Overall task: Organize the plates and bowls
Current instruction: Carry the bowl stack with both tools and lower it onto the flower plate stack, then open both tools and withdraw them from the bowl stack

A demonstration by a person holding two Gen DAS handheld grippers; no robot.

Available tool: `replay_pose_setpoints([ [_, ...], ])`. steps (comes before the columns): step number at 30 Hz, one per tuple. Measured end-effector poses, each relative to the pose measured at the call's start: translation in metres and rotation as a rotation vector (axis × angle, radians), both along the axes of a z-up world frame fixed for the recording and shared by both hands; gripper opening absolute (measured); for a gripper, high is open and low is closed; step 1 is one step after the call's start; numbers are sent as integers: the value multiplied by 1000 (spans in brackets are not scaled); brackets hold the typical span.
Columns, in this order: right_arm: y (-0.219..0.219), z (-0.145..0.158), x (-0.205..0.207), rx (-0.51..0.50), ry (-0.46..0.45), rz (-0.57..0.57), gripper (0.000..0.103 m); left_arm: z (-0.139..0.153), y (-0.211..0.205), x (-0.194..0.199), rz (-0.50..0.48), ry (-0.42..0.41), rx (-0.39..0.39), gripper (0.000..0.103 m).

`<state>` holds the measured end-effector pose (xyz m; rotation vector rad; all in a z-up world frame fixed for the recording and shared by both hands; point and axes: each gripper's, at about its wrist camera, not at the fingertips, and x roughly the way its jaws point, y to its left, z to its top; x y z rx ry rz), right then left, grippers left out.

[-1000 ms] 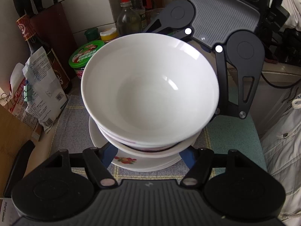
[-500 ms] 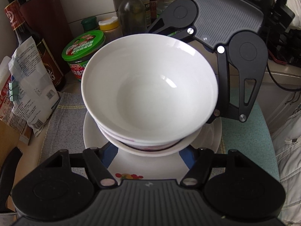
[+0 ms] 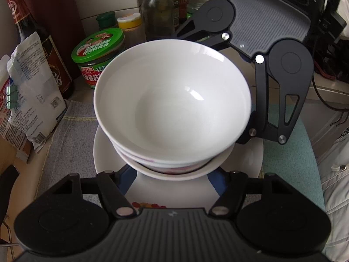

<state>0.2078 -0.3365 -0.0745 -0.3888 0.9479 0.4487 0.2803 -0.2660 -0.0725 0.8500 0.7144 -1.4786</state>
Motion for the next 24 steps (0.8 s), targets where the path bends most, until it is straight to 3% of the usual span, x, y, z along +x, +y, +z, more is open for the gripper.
replay_pose_setpoints([
  [4, 2, 4, -2, 28, -37, 6, 103, -2, 3, 0, 30, 13, -9, 73],
  [6, 4, 4, -1, 12, -37, 4, 103, 1, 7, -3, 43, -7, -29, 77],
  [9, 3, 3, -5, 8, -42, -6, 103, 11, 22, -9, 95, -47, -101, 93],
  [10, 2, 2, -6, 10, -41, -18, 103, 14, 28, -9, 123, -48, -129, 94],
  [13, 0, 2, -11, 28, -48, -60, 103, 23, 48, -13, 238, -42, -191, 98],
  [17, 6, 3, -19, 19, -50, -158, 103, 33, 80, -31, 402, -108, -297, 102],
  [21, 21, 6, -30, -17, -66, -285, 103, 39, 108, -50, 555, -162, -380, 102],
  [24, 34, 8, -44, -10, -85, -440, 103, 44, 122, -62, 671, -177, -390, 102],
])
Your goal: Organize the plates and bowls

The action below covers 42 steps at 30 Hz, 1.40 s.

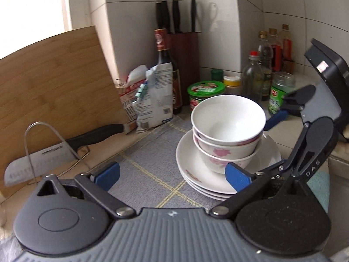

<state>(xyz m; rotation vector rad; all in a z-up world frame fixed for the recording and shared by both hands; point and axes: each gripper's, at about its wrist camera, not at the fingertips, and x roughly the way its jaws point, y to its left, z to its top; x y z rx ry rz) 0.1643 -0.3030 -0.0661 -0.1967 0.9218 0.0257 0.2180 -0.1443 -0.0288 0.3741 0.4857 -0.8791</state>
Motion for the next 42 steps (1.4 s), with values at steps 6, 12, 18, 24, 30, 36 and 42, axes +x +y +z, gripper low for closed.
replay_pose_setpoints([
  [6, 37, 7, -33, 80, 6, -392, 103, 8, 25, -29, 177, 70, 60, 102],
  [12, 80, 34, -75, 93, -27, -569, 103, 23, 51, -54, 257, 164, 103, 102],
  [18, 112, 60, -103, 72, -96, -610, 103, 41, 77, -74, 263, 205, 45, 102],
  [24, 123, 73, -119, 86, -142, -628, 103, 56, 86, -88, 259, 173, 28, 102],
  [30, 127, 76, -124, 90, -155, -629, 103, 60, 85, -95, 260, 160, 31, 102],
  [36, 127, 77, -127, 87, -160, -630, 103, 62, 84, -98, 264, 148, 32, 102],
  [42, 127, 77, -129, 84, -155, -634, 103, 62, 83, -100, 266, 150, 34, 102],
])
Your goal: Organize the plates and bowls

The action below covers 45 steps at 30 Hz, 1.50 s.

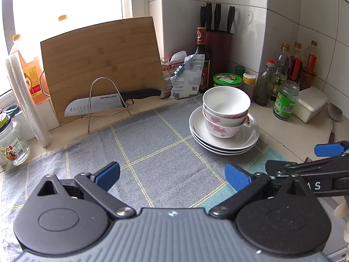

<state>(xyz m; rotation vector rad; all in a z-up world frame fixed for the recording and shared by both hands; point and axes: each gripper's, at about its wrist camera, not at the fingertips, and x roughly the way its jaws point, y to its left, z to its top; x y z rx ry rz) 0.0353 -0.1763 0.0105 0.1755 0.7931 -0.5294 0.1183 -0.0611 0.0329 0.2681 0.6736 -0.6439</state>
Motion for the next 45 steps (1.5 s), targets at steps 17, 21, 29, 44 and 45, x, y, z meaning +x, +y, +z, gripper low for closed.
replay_pose_setpoints([
  [17, 0, 2, -1, -11, 2, -7, 103, 2, 0, -2, 15, -10, 22, 102],
  [21, 1, 3, -2, -18, -6, -12, 103, 4, 0, -2, 16, -17, 15, 102],
  [29, 2, 6, -4, -34, -13, -16, 103, 5, 0, -3, 15, -16, 11, 102],
  [44, 5, 8, -7, -51, -12, -27, 103, 6, 1, -4, 9, -13, 5, 102],
  [45, 6, 8, -7, -52, -11, -28, 103, 6, 1, -5, 9, -13, 6, 102],
])
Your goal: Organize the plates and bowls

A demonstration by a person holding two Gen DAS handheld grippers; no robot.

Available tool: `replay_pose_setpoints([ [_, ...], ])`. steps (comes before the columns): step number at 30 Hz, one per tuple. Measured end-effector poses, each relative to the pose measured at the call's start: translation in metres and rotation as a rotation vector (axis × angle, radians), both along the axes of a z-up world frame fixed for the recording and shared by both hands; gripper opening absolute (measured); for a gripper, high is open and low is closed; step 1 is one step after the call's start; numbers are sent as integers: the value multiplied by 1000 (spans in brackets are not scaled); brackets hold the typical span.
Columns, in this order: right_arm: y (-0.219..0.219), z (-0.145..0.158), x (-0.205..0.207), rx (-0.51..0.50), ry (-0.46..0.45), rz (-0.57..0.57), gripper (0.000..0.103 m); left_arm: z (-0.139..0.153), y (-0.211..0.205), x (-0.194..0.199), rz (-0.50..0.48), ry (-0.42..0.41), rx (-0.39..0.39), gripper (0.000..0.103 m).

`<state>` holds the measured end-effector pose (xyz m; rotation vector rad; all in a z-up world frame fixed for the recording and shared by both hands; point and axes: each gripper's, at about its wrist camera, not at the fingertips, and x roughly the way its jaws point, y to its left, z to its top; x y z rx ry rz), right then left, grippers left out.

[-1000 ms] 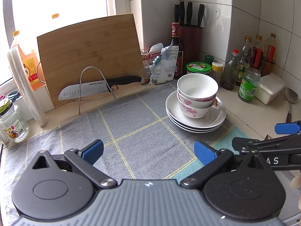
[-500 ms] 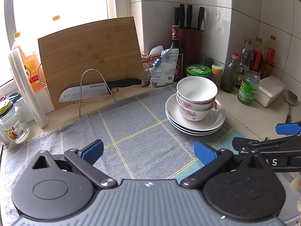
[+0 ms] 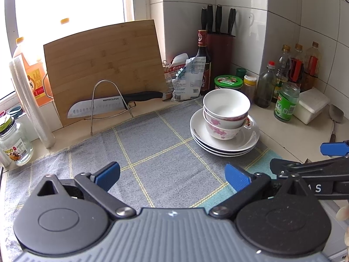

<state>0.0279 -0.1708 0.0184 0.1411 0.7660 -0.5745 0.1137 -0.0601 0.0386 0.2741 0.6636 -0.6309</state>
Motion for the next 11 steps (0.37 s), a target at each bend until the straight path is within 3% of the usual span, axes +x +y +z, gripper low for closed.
replay_pose_setpoints([
  [11, 0, 2, -1, -4, 0, -2, 103, 1, 1, -1, -3, -2, -2, 102],
])
